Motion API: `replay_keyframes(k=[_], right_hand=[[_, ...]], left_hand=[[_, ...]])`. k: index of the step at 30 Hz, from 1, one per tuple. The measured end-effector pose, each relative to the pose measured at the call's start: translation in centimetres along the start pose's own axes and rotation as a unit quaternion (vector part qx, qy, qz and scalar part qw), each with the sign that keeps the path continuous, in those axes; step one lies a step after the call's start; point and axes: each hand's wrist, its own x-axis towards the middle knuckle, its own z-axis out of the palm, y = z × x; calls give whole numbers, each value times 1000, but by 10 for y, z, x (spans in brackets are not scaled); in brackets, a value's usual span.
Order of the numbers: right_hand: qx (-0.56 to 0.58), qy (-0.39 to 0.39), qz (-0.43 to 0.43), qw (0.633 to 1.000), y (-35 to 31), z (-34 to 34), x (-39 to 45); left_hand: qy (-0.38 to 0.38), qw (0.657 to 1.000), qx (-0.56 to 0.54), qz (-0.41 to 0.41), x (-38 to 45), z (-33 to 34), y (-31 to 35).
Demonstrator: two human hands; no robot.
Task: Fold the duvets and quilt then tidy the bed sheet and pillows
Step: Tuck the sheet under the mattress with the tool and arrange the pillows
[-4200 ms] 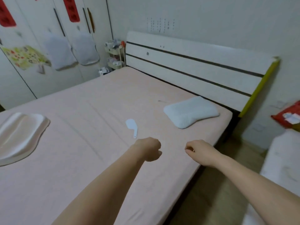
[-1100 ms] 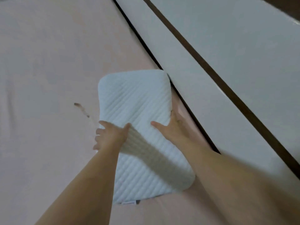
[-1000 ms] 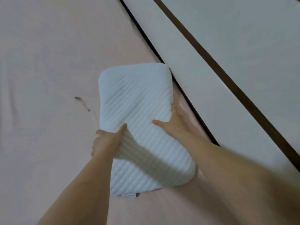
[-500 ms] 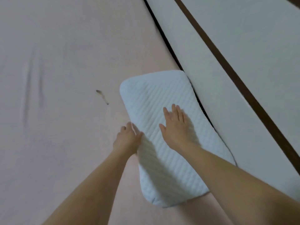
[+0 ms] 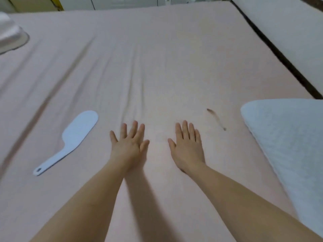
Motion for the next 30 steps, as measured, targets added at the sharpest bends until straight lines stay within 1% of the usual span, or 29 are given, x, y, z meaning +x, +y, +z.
replay_keyframes(k=[3,5,6,7,8,9,10,11,12,14,15,17,18,20,21,22,25,28,30], right_hand=[[4,2,26,1000,-71,11,57],[1,16,37,999,-137,21,100],[-1,21,17,1000,-169,26,115],[-1,20,-30,999,-204,33,125],[1,16,-97,995,-242,40,131],[4,-1,-162,987,-284,46,131],[5,-14,-214,977,-309,51,129],[15,-19,-246,969,-327,54,125],[37,-22,-260,965,-340,55,123],[82,-28,-241,967,-350,49,125],[84,-18,-210,974,-347,42,126],[51,53,-111,991,-332,37,130],[32,79,-48,995,-321,33,138],[28,84,81,993,-295,28,152],[38,74,128,988,-284,27,155],[42,76,149,985,-273,29,160],[-8,89,137,987,-259,40,166],[-34,90,110,989,-257,42,179],[-41,75,99,991,-257,38,194]], left_hand=[[21,1000,20,-3,47,-9,-68],[35,998,21,-44,72,-13,-135],[35,996,-6,-76,79,-16,-169],[34,992,-42,-112,82,-18,-204],[26,988,-67,-139,81,-20,-240],[17,986,-68,-150,76,-21,-276],[17,988,-58,-142,70,-19,-297],[20,992,-46,-117,63,-17,-311],[30,995,-44,-86,59,-18,-323],[44,998,-34,-24,60,-21,-336],[51,998,-23,12,65,-25,-335],[74,995,-7,68,78,-28,-327],[83,993,-1,81,88,-31,-323],[82,993,4,89,108,-35,-315],[71,993,9,89,114,-35,-313],[66,994,11,91,123,-34,-311],[51,993,12,105,142,-27,-309],[59,991,16,115,168,-31,-307],[63,990,20,125,186,-35,-305]])
